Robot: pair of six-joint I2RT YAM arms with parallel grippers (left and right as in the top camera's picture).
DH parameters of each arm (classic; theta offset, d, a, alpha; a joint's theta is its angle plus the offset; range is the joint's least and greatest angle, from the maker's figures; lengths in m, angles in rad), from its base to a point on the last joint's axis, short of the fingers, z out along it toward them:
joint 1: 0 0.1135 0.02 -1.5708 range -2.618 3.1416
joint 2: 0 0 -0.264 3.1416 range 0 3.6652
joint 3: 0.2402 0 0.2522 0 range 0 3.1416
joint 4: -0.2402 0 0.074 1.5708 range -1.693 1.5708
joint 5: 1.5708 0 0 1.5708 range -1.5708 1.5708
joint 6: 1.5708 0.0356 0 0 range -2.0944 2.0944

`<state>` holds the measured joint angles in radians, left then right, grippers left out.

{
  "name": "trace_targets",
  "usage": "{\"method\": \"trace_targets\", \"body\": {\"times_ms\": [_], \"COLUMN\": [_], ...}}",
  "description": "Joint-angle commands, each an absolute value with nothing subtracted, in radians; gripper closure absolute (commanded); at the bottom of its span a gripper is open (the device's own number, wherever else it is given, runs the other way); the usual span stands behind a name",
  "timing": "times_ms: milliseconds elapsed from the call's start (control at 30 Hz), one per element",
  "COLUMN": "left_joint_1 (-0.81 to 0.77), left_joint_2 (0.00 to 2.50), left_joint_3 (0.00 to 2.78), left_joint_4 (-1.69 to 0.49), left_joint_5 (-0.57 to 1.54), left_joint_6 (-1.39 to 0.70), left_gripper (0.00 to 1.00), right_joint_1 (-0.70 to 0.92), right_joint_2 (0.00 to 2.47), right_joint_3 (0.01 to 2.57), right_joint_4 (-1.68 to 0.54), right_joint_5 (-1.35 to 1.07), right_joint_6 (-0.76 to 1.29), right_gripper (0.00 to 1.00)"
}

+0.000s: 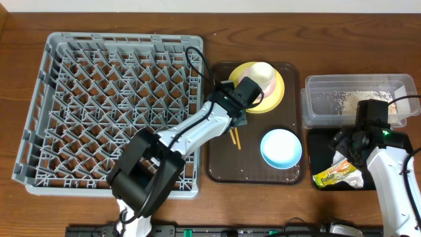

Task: Sort waste into correct bins and load items into the dishwasher rack
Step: 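Close the left gripper on one wooden chopstick, then carry the chopstick with the left gripper and stand it in the rack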

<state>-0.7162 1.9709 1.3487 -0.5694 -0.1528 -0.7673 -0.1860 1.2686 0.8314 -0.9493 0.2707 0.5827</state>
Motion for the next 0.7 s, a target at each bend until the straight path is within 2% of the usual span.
{"method": "trace_targets", "body": {"times_ms": [0, 67, 200, 333, 467, 667], "left_joint_1": [-0.714, -0.714, -0.714, -0.714, -0.714, -0.714], "left_joint_2": [2.021, 2.037, 2.066, 2.076, 2.049, 1.951], "left_joint_3": [1.341, 1.341, 1.341, 1.341, 1.342, 1.342], "left_joint_4": [-0.565, -0.56, -0.555, -0.563, -0.571, -0.578], "left_joint_5": [-0.177, -0.177, -0.177, -0.177, -0.177, -0.177], "left_joint_6": [-0.784, -0.784, -0.784, -0.783, -0.73, -0.707], "left_gripper": [0.65, 0.65, 0.76, 0.81, 0.93, 0.94], "right_joint_1": [-0.193, -0.193, -0.193, -0.193, -0.193, -0.193], "right_joint_2": [1.261, 1.261, 1.261, 1.261, 1.261, 1.261], "right_joint_3": [0.849, 0.849, 0.849, 0.849, 0.849, 0.849], "right_joint_4": [-0.95, -0.95, -0.95, -0.95, -0.95, -0.95], "right_joint_5": [0.295, 0.295, 0.295, 0.295, 0.295, 0.295], "right_joint_6": [0.579, 0.579, 0.579, 0.579, 0.579, 0.579], "right_gripper": [0.01, 0.02, 0.01, 0.01, 0.01, 0.01]}}
